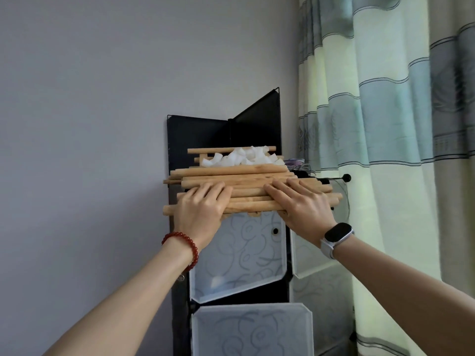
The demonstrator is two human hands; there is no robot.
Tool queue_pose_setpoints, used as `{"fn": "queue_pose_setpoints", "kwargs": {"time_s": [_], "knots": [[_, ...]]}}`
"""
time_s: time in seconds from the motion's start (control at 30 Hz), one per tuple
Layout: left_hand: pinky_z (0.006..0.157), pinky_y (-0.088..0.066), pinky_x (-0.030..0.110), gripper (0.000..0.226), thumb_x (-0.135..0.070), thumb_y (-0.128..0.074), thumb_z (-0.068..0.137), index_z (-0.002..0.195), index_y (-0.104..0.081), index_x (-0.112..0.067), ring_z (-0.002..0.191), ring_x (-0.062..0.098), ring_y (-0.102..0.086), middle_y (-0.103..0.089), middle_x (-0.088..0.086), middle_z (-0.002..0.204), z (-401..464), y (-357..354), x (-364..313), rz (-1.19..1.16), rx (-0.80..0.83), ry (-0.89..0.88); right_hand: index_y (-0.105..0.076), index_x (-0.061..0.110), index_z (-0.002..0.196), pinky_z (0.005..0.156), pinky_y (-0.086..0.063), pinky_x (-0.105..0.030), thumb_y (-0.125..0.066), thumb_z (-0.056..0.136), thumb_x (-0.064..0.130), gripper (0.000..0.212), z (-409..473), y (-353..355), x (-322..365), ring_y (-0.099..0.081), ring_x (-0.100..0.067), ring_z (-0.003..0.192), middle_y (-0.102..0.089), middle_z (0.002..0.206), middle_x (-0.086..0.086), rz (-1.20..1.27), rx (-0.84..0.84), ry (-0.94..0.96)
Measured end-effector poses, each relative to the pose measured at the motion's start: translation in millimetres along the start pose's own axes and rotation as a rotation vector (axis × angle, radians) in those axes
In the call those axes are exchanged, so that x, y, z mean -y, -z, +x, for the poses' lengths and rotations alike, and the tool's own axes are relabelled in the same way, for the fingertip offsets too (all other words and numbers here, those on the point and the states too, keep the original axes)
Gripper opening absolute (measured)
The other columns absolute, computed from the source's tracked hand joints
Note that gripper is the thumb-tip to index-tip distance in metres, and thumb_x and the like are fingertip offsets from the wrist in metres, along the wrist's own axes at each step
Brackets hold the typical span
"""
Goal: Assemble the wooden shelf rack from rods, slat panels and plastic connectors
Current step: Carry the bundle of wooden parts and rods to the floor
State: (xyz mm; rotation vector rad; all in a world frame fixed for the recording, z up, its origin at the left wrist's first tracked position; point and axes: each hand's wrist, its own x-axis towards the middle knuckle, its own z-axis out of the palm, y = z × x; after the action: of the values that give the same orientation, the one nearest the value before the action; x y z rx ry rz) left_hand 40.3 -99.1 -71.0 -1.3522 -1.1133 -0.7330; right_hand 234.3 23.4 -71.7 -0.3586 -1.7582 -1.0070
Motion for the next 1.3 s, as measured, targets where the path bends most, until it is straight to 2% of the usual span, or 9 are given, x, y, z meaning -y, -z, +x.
{"fn": "queue_pose_setpoints", "kwargs": {"time_s": [0.27,0.5,0.6,0.7,0.8,0.87,0.97,1.13,1.3], "knots": [[0.063,-0.055,0.031,0.036,0.001,-0.040,0.082,0.094,-0.072,-0.008,0.086,0.022,-0.069,-0.072,0.008,0.094,-42,83,-35,-0.140,-0.054,-0.070,-0.069,0.013,0.111,0.078,-0.055,-0.045,-0.086,0.058,0.015,0.055,-40,122,64,-0.068,-0.033,0.093,-0.070,0.108,-0.008,-0.175,0.112,-0.085],[0.061,-0.055,0.030,0.039,0.001,-0.038,0.081,0.092,-0.074,-0.009,0.084,0.022,-0.070,-0.072,0.007,0.093,-62,142,-114,-0.362,-0.097,-0.091,-0.069,0.013,0.110,0.081,-0.055,-0.044,-0.087,0.048,0.015,0.064,-90,252,88,-0.068,-0.032,0.092,-0.070,0.108,-0.007,-0.333,0.305,-0.133],[0.065,-0.056,0.032,0.037,0.002,-0.041,0.081,0.095,-0.074,-0.009,0.085,0.023,-0.070,-0.073,0.008,0.094,-62,161,-159,-0.454,-0.120,-0.111,-0.070,0.014,0.109,0.082,-0.054,-0.046,-0.086,0.047,0.014,0.064,-115,310,86,-0.068,-0.035,0.094,-0.070,0.109,-0.009,-0.425,0.369,-0.165],[0.069,-0.056,0.035,0.036,0.005,-0.046,0.079,0.098,-0.073,-0.009,0.089,0.025,-0.070,-0.072,0.009,0.098,-58,182,-214,-0.581,-0.150,-0.124,-0.070,0.015,0.109,0.085,-0.053,-0.045,-0.077,0.061,0.014,0.048,-140,374,83,-0.067,-0.035,0.096,-0.070,0.110,-0.009,-0.554,0.409,-0.172],[0.072,-0.056,0.039,0.043,0.006,-0.075,0.063,0.103,-0.072,-0.009,0.091,0.028,-0.069,-0.071,0.011,0.102,-51,210,-272,-0.690,-0.128,-0.144,-0.071,0.018,0.108,0.085,-0.053,-0.044,-0.054,0.074,0.018,0.038,-167,443,77,-0.068,-0.035,0.096,-0.070,0.109,-0.009,-0.659,0.464,-0.202],[0.074,-0.055,0.042,0.056,0.002,-0.085,0.052,0.106,-0.071,-0.009,0.092,0.029,-0.069,-0.071,0.010,0.104,-47,232,-316,-0.774,-0.082,-0.164,-0.070,0.018,0.110,0.085,-0.052,-0.045,-0.061,0.073,0.016,0.038,-184,495,74,-0.067,-0.036,0.096,-0.070,0.109,-0.010,-0.744,0.515,-0.224],[0.071,-0.056,0.042,0.047,0.002,-0.073,0.062,0.107,-0.070,-0.011,0.092,0.029,-0.069,-0.070,0.010,0.105,-36,267,-377,-0.889,-0.093,-0.198,-0.069,0.017,0.113,0.085,-0.052,-0.049,-0.079,0.066,0.012,0.048,-205,569,73,-0.066,-0.038,0.098,-0.069,0.111,-0.013,-0.828,0.571,-0.274],[0.068,-0.056,0.043,0.062,-0.002,-0.088,0.046,0.106,-0.071,-0.009,0.092,0.030,-0.069,-0.070,0.011,0.105,-23,333,-483,-1.091,-0.074,-0.266,-0.068,0.016,0.114,0.085,-0.052,-0.052,-0.080,0.068,0.015,0.048,-239,690,75,-0.066,-0.039,0.099,-0.068,0.111,-0.015,-0.968,0.683,-0.359],[0.074,-0.056,0.042,0.059,-0.006,-0.089,0.047,0.103,-0.072,-0.008,0.092,0.028,-0.069,-0.071,0.010,0.103,-9,388,-584,-1.326,-0.137,-0.341,-0.069,0.016,0.113,0.083,-0.052,-0.052,-0.084,0.063,0.016,0.052,-273,790,75,-0.066,-0.038,0.097,-0.069,0.109,-0.015,-1.111,0.784,-0.438]]}}
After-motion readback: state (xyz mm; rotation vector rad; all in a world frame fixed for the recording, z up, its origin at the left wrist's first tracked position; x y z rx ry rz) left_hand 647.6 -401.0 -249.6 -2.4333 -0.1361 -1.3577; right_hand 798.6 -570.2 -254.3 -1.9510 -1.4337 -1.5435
